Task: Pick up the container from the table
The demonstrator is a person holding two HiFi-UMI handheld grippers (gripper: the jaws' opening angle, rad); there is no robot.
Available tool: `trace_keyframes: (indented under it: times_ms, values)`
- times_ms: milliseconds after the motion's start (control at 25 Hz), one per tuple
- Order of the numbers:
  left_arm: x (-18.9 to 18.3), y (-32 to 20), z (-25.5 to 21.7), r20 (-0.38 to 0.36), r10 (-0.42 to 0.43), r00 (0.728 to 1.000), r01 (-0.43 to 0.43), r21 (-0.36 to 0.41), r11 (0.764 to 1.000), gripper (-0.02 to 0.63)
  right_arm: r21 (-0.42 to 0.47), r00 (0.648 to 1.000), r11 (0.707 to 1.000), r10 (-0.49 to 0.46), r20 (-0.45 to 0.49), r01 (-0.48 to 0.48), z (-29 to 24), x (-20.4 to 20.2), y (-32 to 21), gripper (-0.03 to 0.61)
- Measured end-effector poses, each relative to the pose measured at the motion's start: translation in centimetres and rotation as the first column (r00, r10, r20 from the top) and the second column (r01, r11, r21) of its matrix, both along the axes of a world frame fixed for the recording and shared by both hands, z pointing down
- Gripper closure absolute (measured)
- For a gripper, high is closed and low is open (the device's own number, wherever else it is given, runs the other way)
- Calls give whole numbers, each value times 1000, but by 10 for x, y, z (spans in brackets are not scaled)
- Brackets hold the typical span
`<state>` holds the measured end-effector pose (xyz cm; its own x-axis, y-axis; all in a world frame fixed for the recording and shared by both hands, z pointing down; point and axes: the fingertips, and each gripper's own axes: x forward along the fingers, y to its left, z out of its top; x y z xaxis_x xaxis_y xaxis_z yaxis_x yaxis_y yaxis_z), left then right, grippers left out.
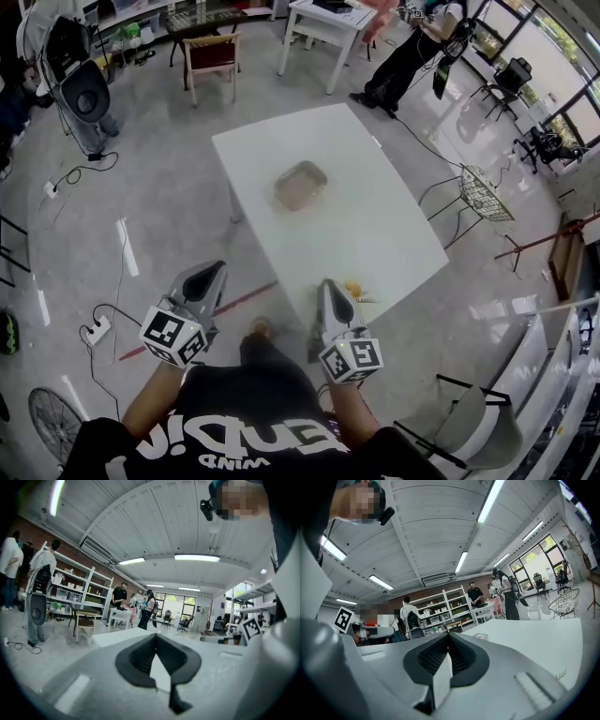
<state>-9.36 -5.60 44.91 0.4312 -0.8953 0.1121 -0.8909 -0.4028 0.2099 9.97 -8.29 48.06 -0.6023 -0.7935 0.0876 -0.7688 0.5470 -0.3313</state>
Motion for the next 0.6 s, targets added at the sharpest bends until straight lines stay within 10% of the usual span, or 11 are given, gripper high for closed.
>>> trace_keyframes:
  times_ms: [600]
  values:
    - [-13,-99,-18,6,-36,999,36,57,998,612,58,999,998,10,-34,-8,-6,-10,-89,580]
